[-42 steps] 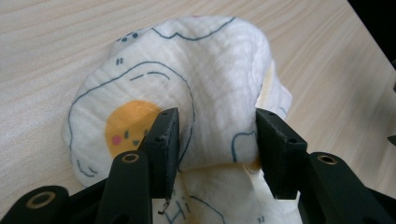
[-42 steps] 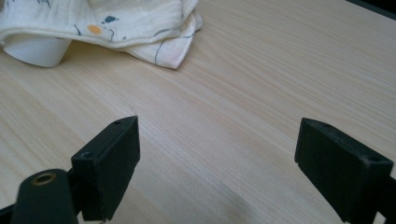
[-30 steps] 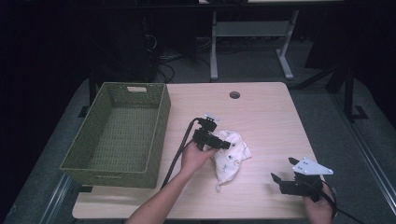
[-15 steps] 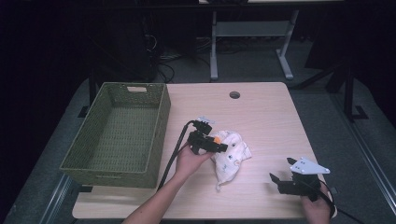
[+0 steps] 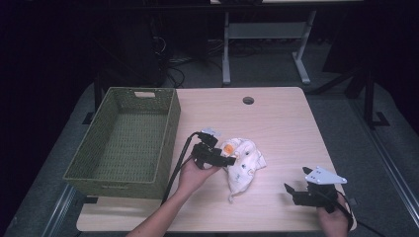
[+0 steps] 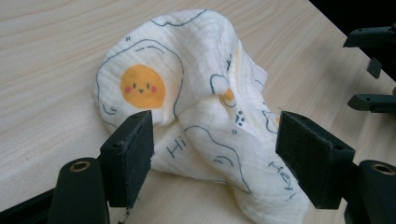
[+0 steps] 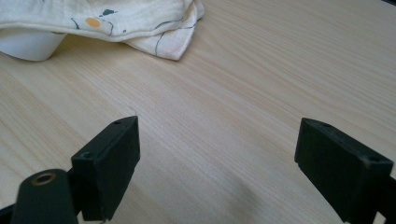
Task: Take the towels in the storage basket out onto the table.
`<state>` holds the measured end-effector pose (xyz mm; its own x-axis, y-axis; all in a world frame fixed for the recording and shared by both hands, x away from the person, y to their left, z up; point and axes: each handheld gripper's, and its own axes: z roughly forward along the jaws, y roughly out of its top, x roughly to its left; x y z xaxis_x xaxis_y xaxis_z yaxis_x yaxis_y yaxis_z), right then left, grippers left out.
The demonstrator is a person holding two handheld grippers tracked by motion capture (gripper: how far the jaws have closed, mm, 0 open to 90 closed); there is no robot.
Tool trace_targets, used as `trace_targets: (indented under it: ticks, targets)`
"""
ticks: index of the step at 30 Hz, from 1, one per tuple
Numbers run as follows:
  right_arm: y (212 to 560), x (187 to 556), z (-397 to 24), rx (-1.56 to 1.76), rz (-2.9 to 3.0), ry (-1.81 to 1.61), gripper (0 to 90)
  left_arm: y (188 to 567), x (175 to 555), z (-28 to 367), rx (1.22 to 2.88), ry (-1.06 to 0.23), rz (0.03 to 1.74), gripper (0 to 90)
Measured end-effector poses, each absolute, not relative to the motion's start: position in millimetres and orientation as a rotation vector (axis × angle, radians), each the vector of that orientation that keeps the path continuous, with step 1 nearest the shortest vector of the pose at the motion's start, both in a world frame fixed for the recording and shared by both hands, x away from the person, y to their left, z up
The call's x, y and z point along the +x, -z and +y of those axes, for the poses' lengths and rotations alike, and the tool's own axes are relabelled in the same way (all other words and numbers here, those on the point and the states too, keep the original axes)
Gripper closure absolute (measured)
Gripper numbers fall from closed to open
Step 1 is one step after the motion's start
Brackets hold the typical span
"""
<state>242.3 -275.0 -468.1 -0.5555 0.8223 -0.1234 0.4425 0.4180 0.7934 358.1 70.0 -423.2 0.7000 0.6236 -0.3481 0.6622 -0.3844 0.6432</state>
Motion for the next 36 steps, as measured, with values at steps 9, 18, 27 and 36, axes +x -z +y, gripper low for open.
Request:
trace_targets:
  ticks: [9, 18, 27, 36]
  targets:
    - [468.5, 242.5, -273.9, 1.071, 2.175, -0.994, 13.7, 424.8, 347.2, 71.0, 2.12, 0.047, 0.947, 27.2]
    - [468.7, 242.7, -273.7, 1.069, 2.176, -0.992, 13.7, 425.4, 332.8, 77.0, 2.115, 0.031, 0.924, 27.2]
    - [468.9, 242.9, -272.7, 1.065, 2.179, -0.989, 13.7, 429.3, 320.6, 83.7, 2.119, 0.012, 0.91, 27.3]
    - [468.9, 242.8, -272.8, 1.065, 2.179, -0.987, 13.7, 434.3, 306.5, 91.9, 2.121, -0.001, 0.901, 27.3]
